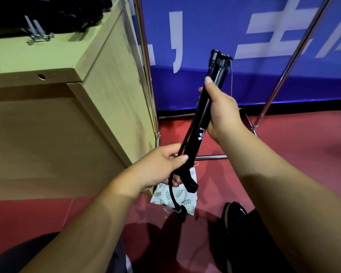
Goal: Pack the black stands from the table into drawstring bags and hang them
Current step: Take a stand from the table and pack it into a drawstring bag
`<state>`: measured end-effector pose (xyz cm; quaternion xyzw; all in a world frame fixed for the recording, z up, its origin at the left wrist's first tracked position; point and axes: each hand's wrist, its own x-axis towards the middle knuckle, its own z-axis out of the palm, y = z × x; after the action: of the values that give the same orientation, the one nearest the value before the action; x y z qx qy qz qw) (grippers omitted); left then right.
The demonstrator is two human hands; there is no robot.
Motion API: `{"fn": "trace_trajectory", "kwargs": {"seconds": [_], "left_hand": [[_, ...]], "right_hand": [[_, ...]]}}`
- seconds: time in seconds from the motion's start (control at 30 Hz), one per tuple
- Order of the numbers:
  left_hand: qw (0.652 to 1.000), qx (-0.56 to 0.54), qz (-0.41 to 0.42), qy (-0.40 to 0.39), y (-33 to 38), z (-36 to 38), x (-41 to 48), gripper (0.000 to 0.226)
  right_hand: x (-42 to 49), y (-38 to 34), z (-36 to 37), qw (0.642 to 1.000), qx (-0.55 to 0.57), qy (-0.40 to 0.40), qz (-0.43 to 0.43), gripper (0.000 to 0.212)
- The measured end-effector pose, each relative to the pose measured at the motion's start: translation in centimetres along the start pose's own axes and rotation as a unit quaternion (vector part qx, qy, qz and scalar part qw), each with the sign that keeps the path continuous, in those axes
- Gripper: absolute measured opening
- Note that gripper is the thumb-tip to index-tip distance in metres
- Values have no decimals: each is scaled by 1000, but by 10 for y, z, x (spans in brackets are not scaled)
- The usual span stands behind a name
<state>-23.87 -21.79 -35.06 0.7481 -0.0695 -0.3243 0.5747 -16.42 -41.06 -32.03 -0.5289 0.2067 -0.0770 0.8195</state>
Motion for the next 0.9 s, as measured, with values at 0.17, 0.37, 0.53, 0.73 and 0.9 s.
{"fn": "trace_trajectory", "kwargs": {"seconds": [0.17, 0.37, 0.53, 0.73, 0.9], "left_hand": [[996, 29, 24, 82, -3, -6, 8, 20], [996, -14, -6, 88, -1, -18, 9, 21], [993, -8, -9, 120, -2, -22, 6, 14], [989, -2, 3, 147, 1, -18, 4, 20], [982, 119, 37, 144, 2, -25, 6, 28]], "right_hand": [[-4, 16, 7, 995, -86, -40, 40, 36], [4, 18, 10, 996, -83, 12, 14, 22], [4, 16, 9, 998, -60, 24, 20, 20], [2, 13, 5, 998, -35, 47, 24, 16], [-1, 11, 5, 998, -39, 31, 26, 17]]}}
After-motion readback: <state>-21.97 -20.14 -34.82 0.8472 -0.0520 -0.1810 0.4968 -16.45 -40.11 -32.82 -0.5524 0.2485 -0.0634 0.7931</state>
